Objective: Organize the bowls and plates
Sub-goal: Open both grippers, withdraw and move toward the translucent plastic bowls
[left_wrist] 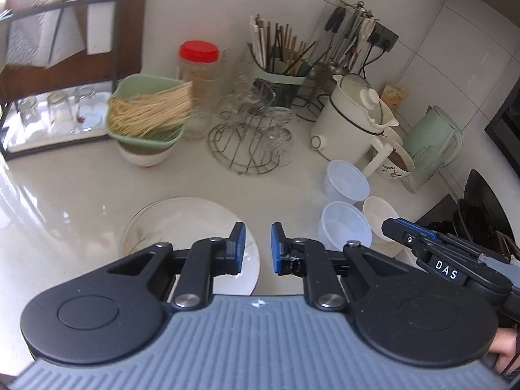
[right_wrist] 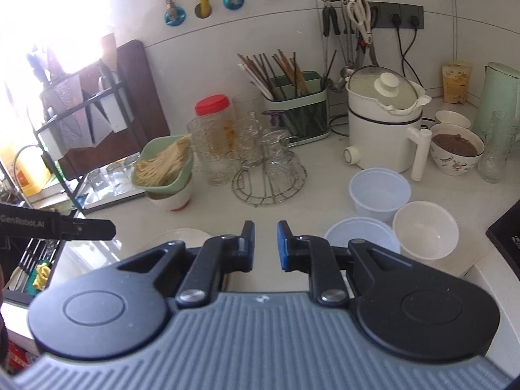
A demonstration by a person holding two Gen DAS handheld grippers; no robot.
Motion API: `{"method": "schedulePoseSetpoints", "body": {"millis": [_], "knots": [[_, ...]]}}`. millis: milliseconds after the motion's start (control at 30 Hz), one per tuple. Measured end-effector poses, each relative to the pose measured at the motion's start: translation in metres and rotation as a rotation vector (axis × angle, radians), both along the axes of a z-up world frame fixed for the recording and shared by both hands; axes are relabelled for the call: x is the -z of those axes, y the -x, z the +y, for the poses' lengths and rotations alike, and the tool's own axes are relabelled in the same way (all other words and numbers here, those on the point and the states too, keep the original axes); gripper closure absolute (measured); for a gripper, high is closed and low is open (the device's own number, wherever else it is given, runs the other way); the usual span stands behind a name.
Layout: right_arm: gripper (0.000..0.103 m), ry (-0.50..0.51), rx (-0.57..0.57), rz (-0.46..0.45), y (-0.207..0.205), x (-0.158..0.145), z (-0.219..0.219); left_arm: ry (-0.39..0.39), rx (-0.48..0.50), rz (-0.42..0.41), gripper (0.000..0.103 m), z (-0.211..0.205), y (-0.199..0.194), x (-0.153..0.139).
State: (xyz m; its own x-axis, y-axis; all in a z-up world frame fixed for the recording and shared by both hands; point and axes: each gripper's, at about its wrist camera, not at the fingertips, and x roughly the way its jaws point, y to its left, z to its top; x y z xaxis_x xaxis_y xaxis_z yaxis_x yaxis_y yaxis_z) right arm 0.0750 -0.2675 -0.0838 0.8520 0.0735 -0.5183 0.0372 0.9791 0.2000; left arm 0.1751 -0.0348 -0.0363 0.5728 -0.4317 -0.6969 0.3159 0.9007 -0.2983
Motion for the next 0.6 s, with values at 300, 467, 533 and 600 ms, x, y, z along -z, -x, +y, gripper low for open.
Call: {"method": "schedulePoseSetpoints", "body": {"millis": [300, 467, 533, 600], "knots": [[0.085, -0.024, 0.053, 0.029, -0.004, 0.017, -0.051, -0.011, 0.045, 0.062, 0.081, -0.06, -0.024, 0.017], [0.084, -0.016, 0.098, 0.061, -0.005, 0.031, -0.08, -0.028, 0.079, 0.1, 0.071, -0.099, -0.039, 0.037], [0.084, -0.005, 0.138, 0.076, -0.005, 0.04, -0.09, -0.024, 0.089, 0.119, 0.063, -0.113, -0.044, 0.047], [0.083, 0.003, 0.15, 0.115, -0.009, 0.051, -0.097, -0.027, 0.093, 0.146, 0.058, -0.125, -0.051, 0.057]]}}
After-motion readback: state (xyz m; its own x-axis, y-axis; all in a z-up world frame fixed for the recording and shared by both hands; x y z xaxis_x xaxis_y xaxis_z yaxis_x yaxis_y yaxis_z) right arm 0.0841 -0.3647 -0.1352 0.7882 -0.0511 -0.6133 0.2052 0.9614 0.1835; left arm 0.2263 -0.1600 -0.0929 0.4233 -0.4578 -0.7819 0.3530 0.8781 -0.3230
